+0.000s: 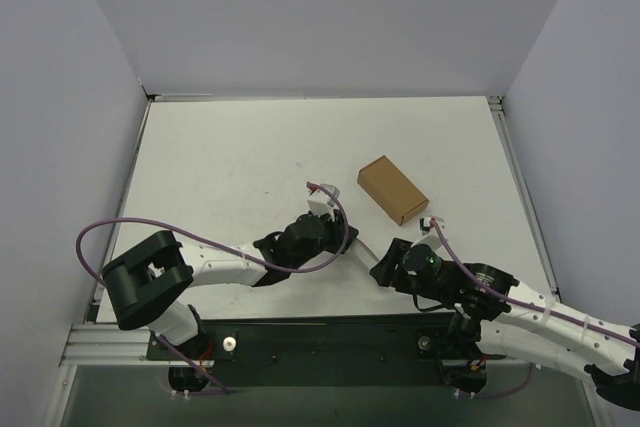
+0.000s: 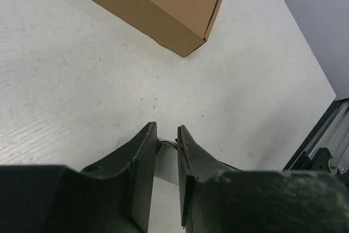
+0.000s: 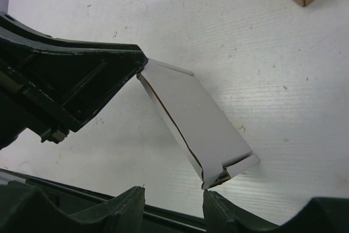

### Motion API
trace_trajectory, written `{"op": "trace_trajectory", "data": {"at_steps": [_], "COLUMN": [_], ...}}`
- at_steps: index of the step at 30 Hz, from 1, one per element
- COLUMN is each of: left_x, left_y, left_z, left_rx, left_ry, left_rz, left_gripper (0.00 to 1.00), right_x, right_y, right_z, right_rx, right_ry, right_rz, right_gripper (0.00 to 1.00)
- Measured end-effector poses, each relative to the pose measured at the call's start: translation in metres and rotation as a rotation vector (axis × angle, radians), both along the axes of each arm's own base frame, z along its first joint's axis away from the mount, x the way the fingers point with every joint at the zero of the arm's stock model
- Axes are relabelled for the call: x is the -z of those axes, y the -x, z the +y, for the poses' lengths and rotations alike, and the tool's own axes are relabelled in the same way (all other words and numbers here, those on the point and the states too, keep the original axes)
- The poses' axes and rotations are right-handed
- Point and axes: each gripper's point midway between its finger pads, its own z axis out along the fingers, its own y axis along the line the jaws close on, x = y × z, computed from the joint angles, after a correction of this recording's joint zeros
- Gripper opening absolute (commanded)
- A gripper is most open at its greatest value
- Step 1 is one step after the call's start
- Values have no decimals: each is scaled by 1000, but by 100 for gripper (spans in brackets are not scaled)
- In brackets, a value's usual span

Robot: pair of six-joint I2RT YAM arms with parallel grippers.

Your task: Fold the paper box

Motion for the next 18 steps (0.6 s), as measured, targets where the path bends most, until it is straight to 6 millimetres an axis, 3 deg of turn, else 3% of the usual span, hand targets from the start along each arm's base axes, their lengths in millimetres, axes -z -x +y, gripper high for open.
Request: {"op": "trace_trajectory", "data": {"at_steps": [5,11,18], "left_x": [0,0,0], "left_y": [0,1,3], "left_z": [0,0,-1], "left_rx": [-4,-9,-5], "left_ry": [1,9,11], "left_rz": [-4,-12,-15], "left_gripper": [29,29,29], "right_x": [-12,-3,3], "right_y": [-2,-11,-26], "right_z": [-8,-18,-11], "right_rx": [5,-7,-102], "right_ry": [26,148,275], "right_rz": [-31,-72,-153], "right_gripper": [45,40,31]}}
